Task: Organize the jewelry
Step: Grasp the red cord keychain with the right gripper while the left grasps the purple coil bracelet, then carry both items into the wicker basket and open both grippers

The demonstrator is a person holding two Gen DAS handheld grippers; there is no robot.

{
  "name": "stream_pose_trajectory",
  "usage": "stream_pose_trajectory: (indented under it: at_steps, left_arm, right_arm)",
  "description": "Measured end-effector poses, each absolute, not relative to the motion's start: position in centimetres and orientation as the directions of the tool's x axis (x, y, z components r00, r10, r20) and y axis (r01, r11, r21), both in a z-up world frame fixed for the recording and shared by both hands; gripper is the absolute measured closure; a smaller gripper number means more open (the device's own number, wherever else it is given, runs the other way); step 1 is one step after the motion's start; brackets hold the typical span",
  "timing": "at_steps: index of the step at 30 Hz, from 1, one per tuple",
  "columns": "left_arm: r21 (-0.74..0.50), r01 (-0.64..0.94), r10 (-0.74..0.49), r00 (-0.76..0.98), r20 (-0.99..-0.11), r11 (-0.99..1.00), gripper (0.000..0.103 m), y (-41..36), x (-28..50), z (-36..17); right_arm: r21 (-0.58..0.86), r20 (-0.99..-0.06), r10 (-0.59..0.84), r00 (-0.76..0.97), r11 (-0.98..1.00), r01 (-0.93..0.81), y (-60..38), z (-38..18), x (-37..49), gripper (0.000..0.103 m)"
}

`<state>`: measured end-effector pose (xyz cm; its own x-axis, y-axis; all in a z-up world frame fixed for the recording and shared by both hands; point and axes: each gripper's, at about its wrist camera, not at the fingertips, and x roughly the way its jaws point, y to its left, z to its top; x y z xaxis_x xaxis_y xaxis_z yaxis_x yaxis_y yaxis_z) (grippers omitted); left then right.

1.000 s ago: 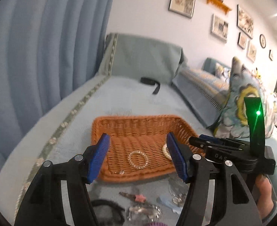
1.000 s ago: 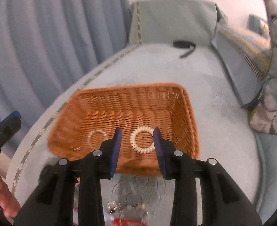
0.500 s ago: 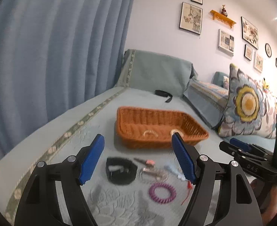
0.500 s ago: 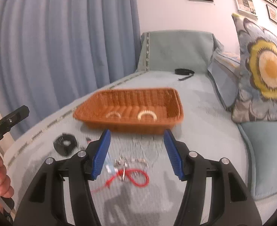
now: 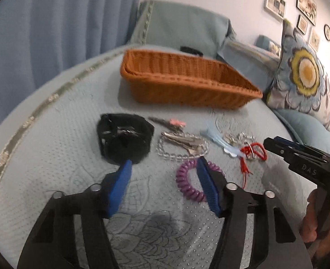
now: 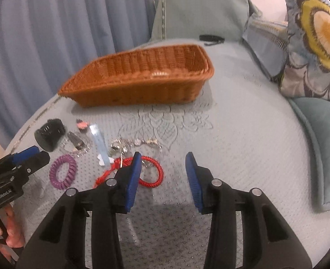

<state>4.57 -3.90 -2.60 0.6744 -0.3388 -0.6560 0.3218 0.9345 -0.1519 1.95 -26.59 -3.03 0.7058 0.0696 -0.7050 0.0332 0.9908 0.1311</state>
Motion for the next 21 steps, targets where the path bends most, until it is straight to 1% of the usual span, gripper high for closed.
stream_pose_trajectory:
  at_steps: [1,4,8,9,12,13,14,15,16,17,21]
  left_arm:
    - [-0.149,0.323,-0.337,0.669,-0.663,0.934,0.048,-3.9,4.6,-2.9]
    - [-0.15,0.338,-0.342,0.632,-0.696,0.929,0.062,-4.3,5.1,-3.6]
    - [-0.119,0.348,-0.325,0.626,-0.709,0.93,0.061,-5.0,5.3,-3.9]
    - [-0.11,0.349,-0.319,0.625,-0.712,0.931,0.06,-5.2,5.3,-3.9]
    - [-0.076,0.35,-0.295,0.63,-0.719,0.934,0.06,-5.8,5.3,-4.0]
    - [-0.067,0.35,-0.288,0.632,-0.719,0.934,0.06,-5.9,5.3,-4.0]
    - [-0.051,0.347,-0.275,0.637,-0.72,0.937,0.064,-6.1,5.2,-4.0]
    - [-0.044,0.345,-0.269,0.64,-0.72,0.938,0.067,-6.2,5.3,-4.0]
    - [-0.039,0.346,-0.267,0.643,-0.718,0.937,0.076,-6.4,5.2,-3.9]
    - [-0.035,0.342,-0.262,0.647,-0.716,0.939,0.092,-6.4,5.2,-3.9]
    - [-0.054,0.329,-0.27,0.657,-0.704,0.943,0.093,-5.8,5.1,-3.8]
  right_arm:
    - [0.135,-0.711,0.073,0.7,0.99,0.033,-26.6,-3.1,2.1,0.066]
    - [0.137,-0.728,0.073,0.681,0.99,0.041,-26.7,-3.6,2.3,0.066]
    - [0.132,-0.747,0.075,0.66,0.991,0.037,-26.4,-3.9,2.7,0.066]
    - [0.127,-0.749,0.073,0.658,0.991,0.034,-26.3,-4.0,2.7,0.068]
    - [0.118,-0.759,0.075,0.647,0.993,0.023,-26.0,-4.1,3.0,0.083]
    - [0.118,-0.758,0.082,0.647,0.993,0.012,-25.8,-4.1,3.0,0.091]
    - [0.115,-0.757,0.085,0.648,0.993,0.005,-25.7,-4.1,2.9,0.097]
    - [0.111,-0.755,0.084,0.651,0.994,0.001,-25.5,-4.1,2.8,0.098]
    - [0.104,-0.751,0.08,0.656,0.995,-0.002,-25.4,-4.0,2.7,0.098]
    - [0.101,-0.747,0.079,0.66,0.995,-0.004,-25.3,-3.9,2.6,0.099]
    - [0.102,-0.707,0.084,0.702,0.995,-0.015,-25.3,-3.1,1.8,0.1]
